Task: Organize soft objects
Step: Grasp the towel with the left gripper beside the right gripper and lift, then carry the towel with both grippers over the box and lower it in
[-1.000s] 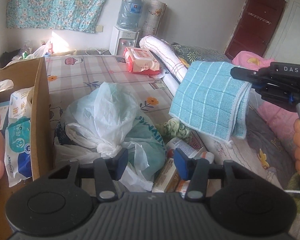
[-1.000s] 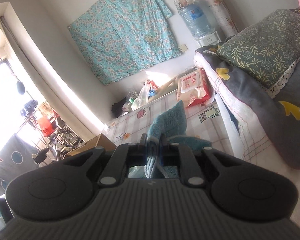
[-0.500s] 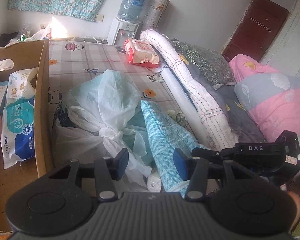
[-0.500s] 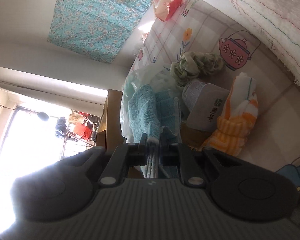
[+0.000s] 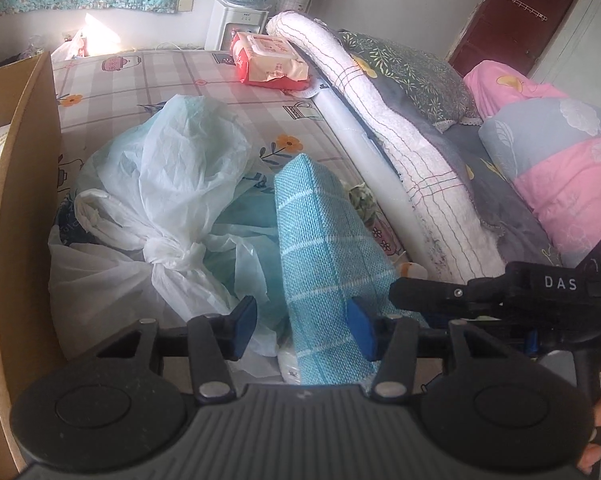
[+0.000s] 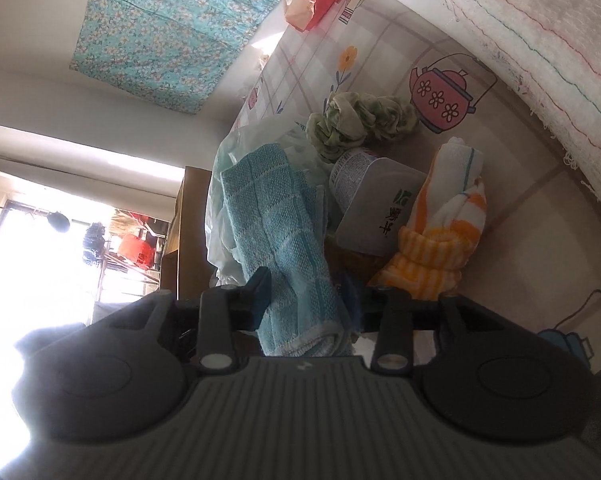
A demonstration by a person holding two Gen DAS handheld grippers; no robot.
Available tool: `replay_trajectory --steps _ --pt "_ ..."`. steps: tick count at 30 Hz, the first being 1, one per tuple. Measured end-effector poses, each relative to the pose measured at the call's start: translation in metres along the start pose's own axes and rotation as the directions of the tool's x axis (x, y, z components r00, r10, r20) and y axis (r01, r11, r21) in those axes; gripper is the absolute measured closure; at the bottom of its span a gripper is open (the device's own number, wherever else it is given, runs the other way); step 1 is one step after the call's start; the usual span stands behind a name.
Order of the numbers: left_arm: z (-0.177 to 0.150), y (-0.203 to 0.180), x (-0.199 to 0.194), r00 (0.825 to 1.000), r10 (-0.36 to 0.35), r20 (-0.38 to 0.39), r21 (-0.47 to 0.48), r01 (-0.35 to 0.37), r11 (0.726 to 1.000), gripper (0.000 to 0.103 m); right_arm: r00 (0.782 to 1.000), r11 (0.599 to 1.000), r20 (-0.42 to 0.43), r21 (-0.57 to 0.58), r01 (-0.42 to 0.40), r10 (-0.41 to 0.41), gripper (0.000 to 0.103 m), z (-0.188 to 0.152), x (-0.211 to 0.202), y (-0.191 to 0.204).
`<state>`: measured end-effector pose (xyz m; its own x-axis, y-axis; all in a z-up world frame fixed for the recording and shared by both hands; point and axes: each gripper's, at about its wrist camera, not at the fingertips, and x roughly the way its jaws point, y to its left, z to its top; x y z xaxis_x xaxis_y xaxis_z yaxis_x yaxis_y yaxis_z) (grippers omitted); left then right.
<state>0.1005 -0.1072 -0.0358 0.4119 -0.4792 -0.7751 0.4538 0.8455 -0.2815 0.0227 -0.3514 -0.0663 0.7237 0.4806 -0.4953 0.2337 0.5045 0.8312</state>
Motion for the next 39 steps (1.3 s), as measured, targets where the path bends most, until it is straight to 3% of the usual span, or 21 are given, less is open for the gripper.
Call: replay_trajectory --steps 5,15,17,19,21,24,32,39 --pt "0.001 -0.005 0.004 1.000 0.005 -0.011 0.029 -0.005 1.000 0.052 0.998 0.999 0.062 -0.042 -0.007 0.010 0.056 0.008 -0.010 0.008" --pt "0.009 -0.006 0.018 0.998 -0.029 -0.062 0.014 0.030 0.999 0.046 0.999 0.999 -0.012 0.011 -0.049 0.049 0.056 0.016 0.023 0.000" --pt "0.009 -0.007 0.020 0.998 -0.028 -0.063 0.015 0.029 0.999 0.048 0.998 0.998 -0.015 0.019 -0.056 0.056 0.056 0.017 0.024 -0.001" --pt "0.009 -0.010 0.020 0.998 -0.028 -0.052 0.027 0.029 0.999 0.056 0.998 0.998 -0.013 0.029 -0.061 0.061 0.056 0.018 0.023 -0.004" --pt "0.008 -0.012 0.018 0.998 -0.038 -0.043 0.038 0.040 0.998 0.071 0.998 0.997 -0.012 0.034 -0.068 0.069 0.056 0.017 0.022 -0.004" --pt "0.006 -0.013 0.011 0.998 -0.066 -0.017 0.049 0.067 0.997 0.079 0.997 0.997 -0.008 0.032 -0.073 0.073 0.056 0.014 0.019 -0.003" --pt "0.004 -0.005 -0.027 0.986 -0.157 0.051 0.026 0.156 0.987 0.081 0.993 0.993 0.005 0.012 -0.119 0.119 0.056 0.001 0.005 0.023" --pt "0.004 0.026 -0.084 0.975 -0.168 0.145 -0.015 0.172 0.985 0.081 0.980 0.978 -0.039 -0.067 -0.197 0.195 0.056 -0.014 0.019 0.078"
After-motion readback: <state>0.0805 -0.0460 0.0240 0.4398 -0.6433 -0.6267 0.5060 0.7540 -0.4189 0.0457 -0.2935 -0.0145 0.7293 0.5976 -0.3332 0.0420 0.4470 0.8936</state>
